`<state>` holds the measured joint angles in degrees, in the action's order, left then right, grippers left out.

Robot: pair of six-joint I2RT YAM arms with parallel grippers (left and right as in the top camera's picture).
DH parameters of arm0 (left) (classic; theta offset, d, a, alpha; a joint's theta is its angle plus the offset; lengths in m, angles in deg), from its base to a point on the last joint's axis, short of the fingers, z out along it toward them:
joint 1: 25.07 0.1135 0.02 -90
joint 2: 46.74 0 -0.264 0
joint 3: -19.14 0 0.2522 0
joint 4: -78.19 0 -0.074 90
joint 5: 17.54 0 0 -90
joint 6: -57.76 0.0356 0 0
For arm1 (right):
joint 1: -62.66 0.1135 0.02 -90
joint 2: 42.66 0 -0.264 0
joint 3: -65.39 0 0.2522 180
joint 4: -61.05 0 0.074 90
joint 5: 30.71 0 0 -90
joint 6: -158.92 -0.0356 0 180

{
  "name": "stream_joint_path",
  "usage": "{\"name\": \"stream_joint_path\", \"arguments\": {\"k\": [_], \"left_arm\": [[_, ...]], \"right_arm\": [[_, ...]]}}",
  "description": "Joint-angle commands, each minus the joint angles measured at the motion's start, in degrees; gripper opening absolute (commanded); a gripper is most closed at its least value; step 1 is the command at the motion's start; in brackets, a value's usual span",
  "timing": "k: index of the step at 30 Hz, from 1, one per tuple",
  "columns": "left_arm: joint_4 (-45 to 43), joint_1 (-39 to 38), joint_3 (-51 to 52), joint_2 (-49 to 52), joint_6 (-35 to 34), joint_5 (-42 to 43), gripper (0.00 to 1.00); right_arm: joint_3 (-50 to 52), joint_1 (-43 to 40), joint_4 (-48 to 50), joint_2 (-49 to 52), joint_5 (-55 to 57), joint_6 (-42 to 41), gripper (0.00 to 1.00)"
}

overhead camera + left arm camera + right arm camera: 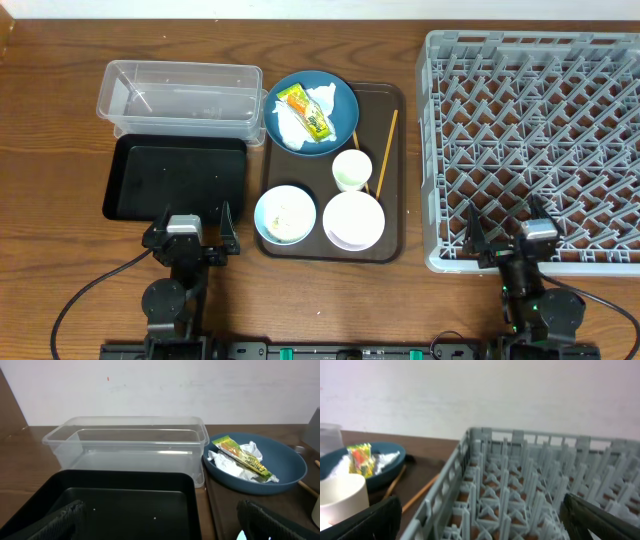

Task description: Sort waste into correct bins and load items into the dishwasher rack

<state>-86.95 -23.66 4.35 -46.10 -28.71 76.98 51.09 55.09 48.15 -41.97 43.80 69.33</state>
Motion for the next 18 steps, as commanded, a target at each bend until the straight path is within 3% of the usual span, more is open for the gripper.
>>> {"name": "stream_joint_path", "arguments": {"k": [1,8,18], "left_arm": [[-0.9,0.3,0.8,0.0,0.7,0.6,0.98],[-12.7,0.3,-1.2,0.0,0.2,2.5,0.98],[-11.1,0.3,-11.3,4.9,0.3,6.9,0.98]], "right_arm": [[0.2,0.5,2.4,-0.3,-1.8,-1.8,0.99],[-0.5,0.5,8.0,-0.3,-5.1,-3.6,0.99],[-7.0,0.5,7.9,3.8,-5.2,-3.6,0.99]]}}
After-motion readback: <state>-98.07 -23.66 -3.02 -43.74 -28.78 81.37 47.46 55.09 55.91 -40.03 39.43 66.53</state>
